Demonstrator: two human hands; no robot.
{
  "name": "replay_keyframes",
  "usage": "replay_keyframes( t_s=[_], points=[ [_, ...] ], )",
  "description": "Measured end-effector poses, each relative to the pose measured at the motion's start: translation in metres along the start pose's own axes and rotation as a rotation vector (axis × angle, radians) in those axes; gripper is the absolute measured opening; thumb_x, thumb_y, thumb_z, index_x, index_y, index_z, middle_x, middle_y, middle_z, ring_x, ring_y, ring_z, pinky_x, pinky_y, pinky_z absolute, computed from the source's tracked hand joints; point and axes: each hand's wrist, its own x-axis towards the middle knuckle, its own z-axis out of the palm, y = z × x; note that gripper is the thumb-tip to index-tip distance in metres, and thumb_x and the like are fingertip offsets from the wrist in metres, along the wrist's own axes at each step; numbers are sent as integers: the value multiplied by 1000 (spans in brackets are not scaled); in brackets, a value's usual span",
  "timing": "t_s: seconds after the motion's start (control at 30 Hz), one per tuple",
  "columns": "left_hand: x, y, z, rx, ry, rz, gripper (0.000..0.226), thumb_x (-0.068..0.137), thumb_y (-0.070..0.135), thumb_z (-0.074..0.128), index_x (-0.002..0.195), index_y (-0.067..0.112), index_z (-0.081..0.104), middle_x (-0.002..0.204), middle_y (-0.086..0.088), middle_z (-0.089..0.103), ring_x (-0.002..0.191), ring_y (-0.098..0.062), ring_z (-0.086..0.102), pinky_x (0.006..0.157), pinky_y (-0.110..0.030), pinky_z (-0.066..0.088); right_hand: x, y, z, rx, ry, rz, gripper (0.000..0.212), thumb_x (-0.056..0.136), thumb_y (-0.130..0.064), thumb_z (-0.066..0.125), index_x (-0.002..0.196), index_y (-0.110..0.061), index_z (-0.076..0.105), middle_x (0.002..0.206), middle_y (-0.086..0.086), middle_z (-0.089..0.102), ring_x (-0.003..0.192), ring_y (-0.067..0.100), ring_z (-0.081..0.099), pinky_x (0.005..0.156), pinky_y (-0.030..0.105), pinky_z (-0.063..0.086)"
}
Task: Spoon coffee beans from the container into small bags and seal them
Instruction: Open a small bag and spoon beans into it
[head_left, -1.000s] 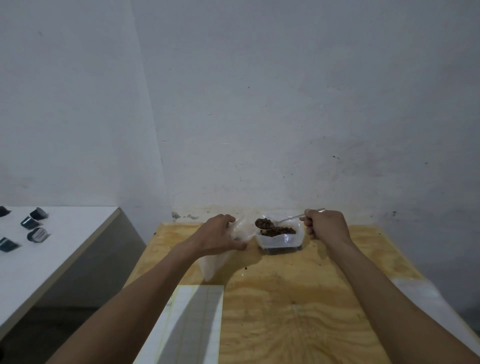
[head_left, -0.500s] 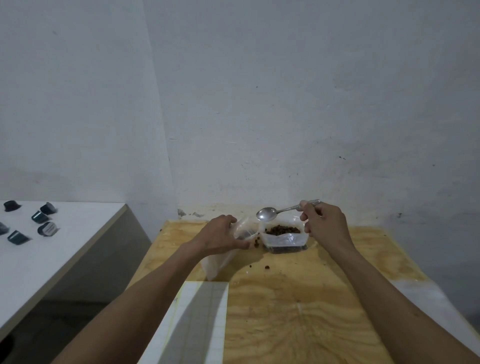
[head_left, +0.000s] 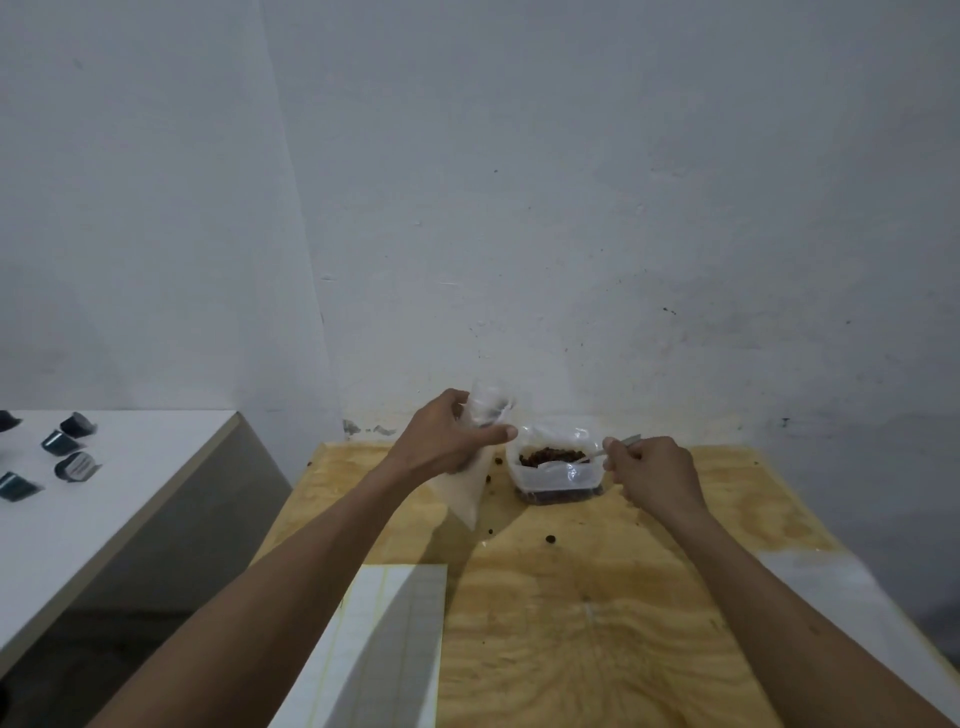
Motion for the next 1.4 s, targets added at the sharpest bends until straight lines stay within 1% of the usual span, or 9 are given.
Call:
replay_keyframes(
  t_s=[0.13,0.23,0.33,0.53,0.7,0.8,0.93,1.17,1.4],
  points=[
    [-3,12,4,-162,17,-54,73,76,57,83,131,21,50,113,9,61,91,-1,59,60,-20,44,-10,-19,-11,-22,-229,28,48,95,-45,64,68,-9,78,56,0,71,46,15,61,49,22,47],
    [-4,25,9,-263,39,-91,79,70,63,85,126,21,49,111,9,62,93,-4,62,67,-25,51,-23,-40,-7,36,-436,-137,34,81,-53,78,93,-21,78,84,-9,74,73,9,68,66,26,55],
    [-1,36,15,-368,63,-124,93,64,69,85,132,17,49,121,2,62,103,-11,63,74,-29,51,-27,-55,8,20,-584,-211,72,65,-64,84,123,-29,61,113,-12,69,100,7,69,82,30,57],
    [-3,45,2,-524,105,-137,82,74,73,71,131,16,56,118,0,62,107,-19,62,93,-42,56,-26,-58,17,264,-514,-178,11,86,-17,75,97,-19,74,93,0,76,92,20,70,84,40,56],
    [-3,34,-8,-714,129,-100,18,92,31,76,86,14,77,99,0,74,95,-24,68,77,-41,62,-24,-54,10,446,-641,-80,20,82,-9,81,102,-10,76,93,3,79,88,22,74,83,40,59],
    [-7,37,-7,-709,135,-96,14,92,21,77,86,9,78,88,1,74,76,-15,67,66,-33,61,-23,-61,4,564,-566,-46,46,82,-11,82,125,-12,65,108,5,78,97,20,75,86,37,62],
    [-11,39,-1,-643,84,-56,15,89,21,79,89,6,81,90,-7,79,87,-23,73,80,-41,62,-14,-71,-12,671,-354,-66,57,82,-20,84,133,-19,57,115,4,74,100,19,74,80,29,59],
    [-20,48,9,-594,-3,24,15,94,16,74,95,2,79,86,-14,78,72,-26,73,69,-38,63,-10,-78,-23,451,-310,-159,23,82,-20,82,104,-17,77,98,1,78,78,10,75,62,17,56],
    [-22,52,12,-534,46,65,17,95,12,72,85,0,78,71,-10,74,60,-20,67,63,-32,60,-11,-88,-21,319,-335,-166,8,82,-26,81,86,-19,82,85,-4,79,72,4,68,63,17,53]
  ],
)
